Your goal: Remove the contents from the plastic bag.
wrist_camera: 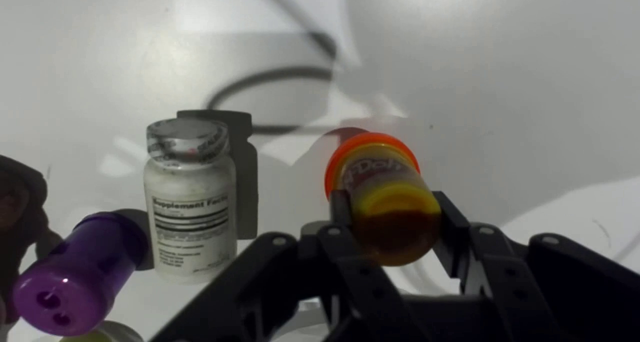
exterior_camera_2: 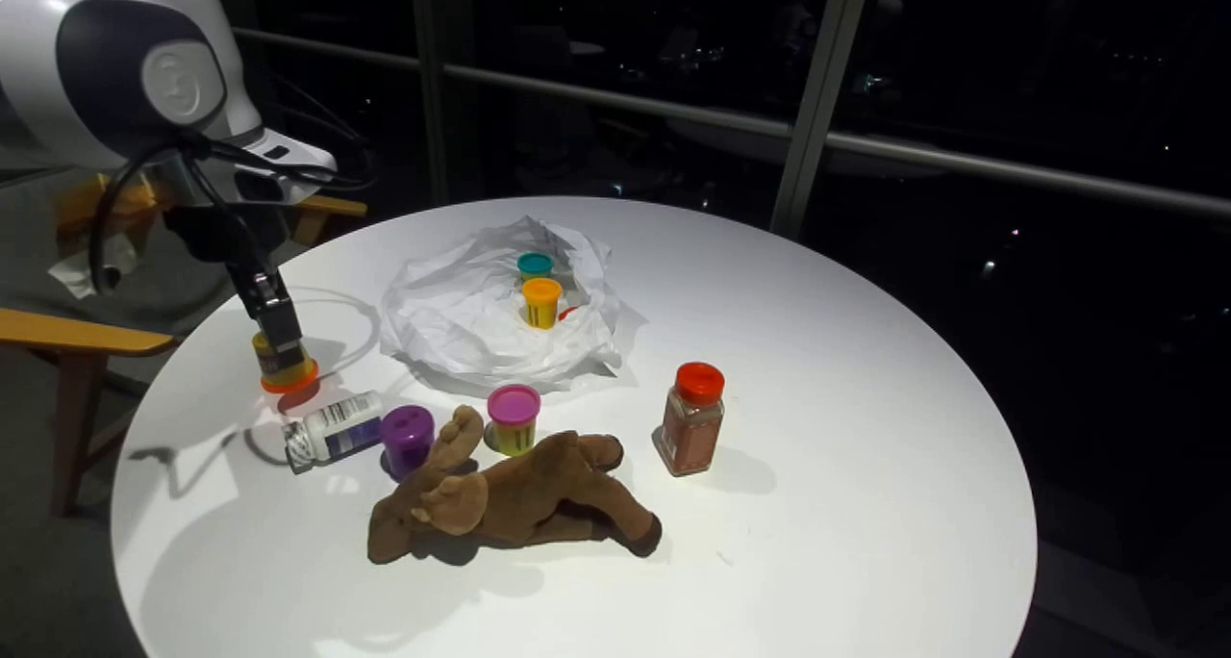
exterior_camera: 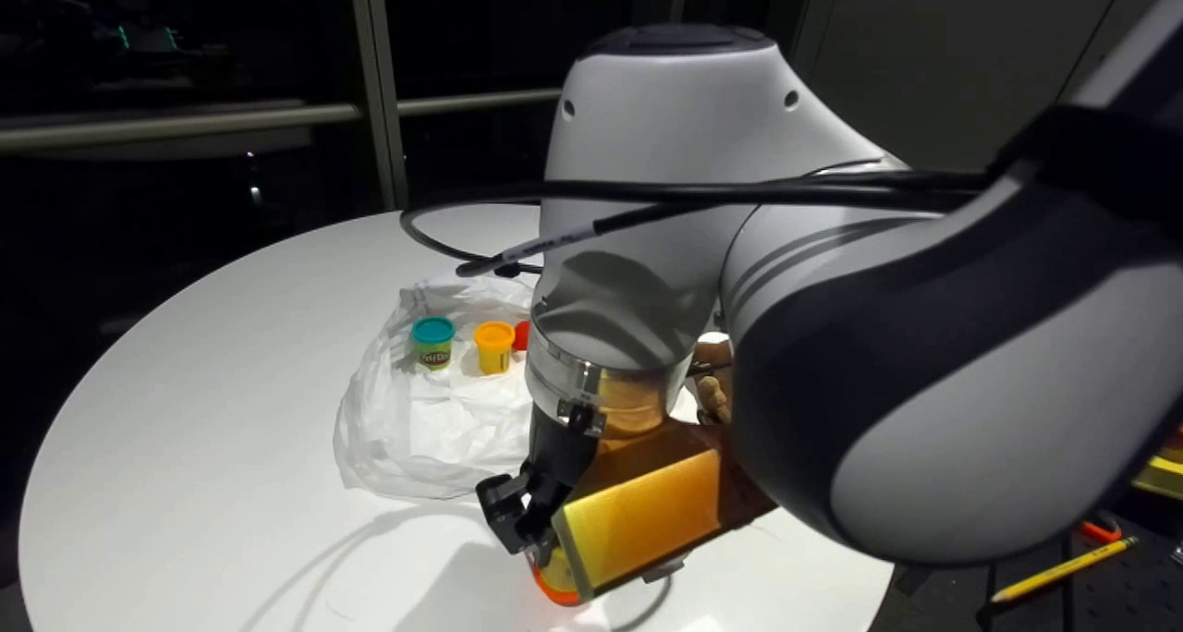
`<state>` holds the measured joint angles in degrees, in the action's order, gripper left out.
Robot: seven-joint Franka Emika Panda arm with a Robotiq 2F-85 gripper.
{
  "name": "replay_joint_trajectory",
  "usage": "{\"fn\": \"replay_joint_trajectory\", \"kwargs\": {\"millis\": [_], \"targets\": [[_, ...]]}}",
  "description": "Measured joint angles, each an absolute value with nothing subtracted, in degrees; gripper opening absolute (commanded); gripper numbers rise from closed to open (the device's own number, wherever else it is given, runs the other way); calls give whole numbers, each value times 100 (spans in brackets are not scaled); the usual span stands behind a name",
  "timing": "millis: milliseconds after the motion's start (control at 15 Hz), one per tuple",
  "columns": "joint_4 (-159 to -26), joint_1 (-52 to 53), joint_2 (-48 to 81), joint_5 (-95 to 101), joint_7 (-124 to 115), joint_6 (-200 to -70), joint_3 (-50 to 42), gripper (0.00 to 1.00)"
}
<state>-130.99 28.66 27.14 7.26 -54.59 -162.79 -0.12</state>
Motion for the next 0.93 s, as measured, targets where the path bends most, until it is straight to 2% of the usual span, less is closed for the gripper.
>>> {"fn": "replay_joint_trajectory", "kwargs": {"millis": [267, 333, 400, 467, 667, 933], "targets": [[-13078, 2866, 2771, 723, -5459, -16272, -137, 17], [-13060, 2865, 2807, 700, -5461, -16272, -142, 67], [-13026, 2865, 2850, 675, -5465, -16272, -144, 68], [-12980, 2862, 2881, 649, -5465, -16272, -145, 73], [-12796, 2798, 2832, 596, -5459, -16250, -158, 97], [-12599, 2561, 2313, 599, -5358, -15927, -337, 100]]}}
